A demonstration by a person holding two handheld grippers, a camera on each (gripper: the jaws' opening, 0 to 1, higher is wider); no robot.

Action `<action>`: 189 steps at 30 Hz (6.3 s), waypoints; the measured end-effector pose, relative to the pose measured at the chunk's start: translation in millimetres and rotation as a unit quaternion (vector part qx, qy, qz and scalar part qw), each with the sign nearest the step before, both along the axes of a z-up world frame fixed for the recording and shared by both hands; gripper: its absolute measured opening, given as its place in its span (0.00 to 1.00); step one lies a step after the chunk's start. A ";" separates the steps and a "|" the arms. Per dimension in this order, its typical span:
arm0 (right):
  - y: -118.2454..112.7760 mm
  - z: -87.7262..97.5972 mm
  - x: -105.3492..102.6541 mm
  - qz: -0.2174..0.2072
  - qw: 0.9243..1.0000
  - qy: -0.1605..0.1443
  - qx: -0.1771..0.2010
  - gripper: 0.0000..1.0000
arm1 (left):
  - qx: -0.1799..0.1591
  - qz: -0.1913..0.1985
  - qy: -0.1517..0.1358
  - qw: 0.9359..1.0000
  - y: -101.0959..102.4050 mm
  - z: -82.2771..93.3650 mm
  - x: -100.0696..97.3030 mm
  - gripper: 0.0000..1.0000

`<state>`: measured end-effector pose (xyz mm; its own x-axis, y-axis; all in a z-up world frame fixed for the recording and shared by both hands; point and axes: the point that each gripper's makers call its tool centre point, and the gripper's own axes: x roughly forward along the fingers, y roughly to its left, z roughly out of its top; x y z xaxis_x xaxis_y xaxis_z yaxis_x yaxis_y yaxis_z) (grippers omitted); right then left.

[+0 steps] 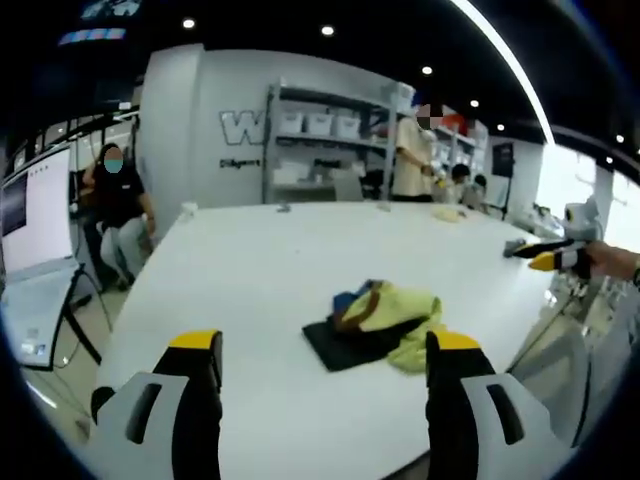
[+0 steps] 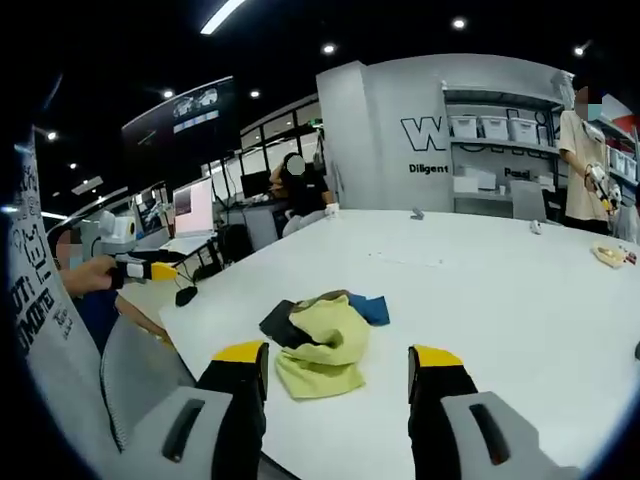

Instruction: Fold the garment on the visible template until the final outline fits inside the template.

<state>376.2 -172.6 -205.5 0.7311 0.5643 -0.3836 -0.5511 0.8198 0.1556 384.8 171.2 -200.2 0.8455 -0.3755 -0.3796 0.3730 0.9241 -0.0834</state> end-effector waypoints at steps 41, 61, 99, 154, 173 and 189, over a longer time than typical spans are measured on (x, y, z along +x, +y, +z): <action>11.2 -1.9 -0.5 0.008 1.000 0.014 0.006 0.51 | 0.020 -0.031 0.016 0.999 -7.2 -15.7 4.9 0.78; 10.4 -8.1 13.0 0.017 0.999 0.027 -0.006 0.49 | 0.022 -0.047 0.029 0.998 -14.5 -27.2 18.7 0.77; 43.8 -15.2 129.5 0.150 0.985 -0.014 -0.088 0.42 | 0.082 -0.133 0.053 0.986 -42.1 -60.1 101.3 0.62; 120.5 -153.4 232.0 0.218 0.968 0.121 -0.041 0.27 | 0.055 -0.208 0.148 0.965 -91.1 -183.7 147.0 0.20; 126.9 -171.0 215.9 0.202 0.963 0.180 0.011 0.00 | 0.030 -0.206 0.152 0.966 -95.4 -184.7 147.2 0.11; 116.7 -130.1 214.2 0.173 0.976 0.131 0.019 0.00 | 0.014 -0.178 0.131 0.975 -92.1 -163.0 143.5 0.03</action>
<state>590.4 -55.9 -335.6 0.3744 0.7767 -0.5066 -0.7308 0.5834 0.3544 528.4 79.1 -363.2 0.5363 -0.6140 -0.5791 0.6400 0.7432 -0.1953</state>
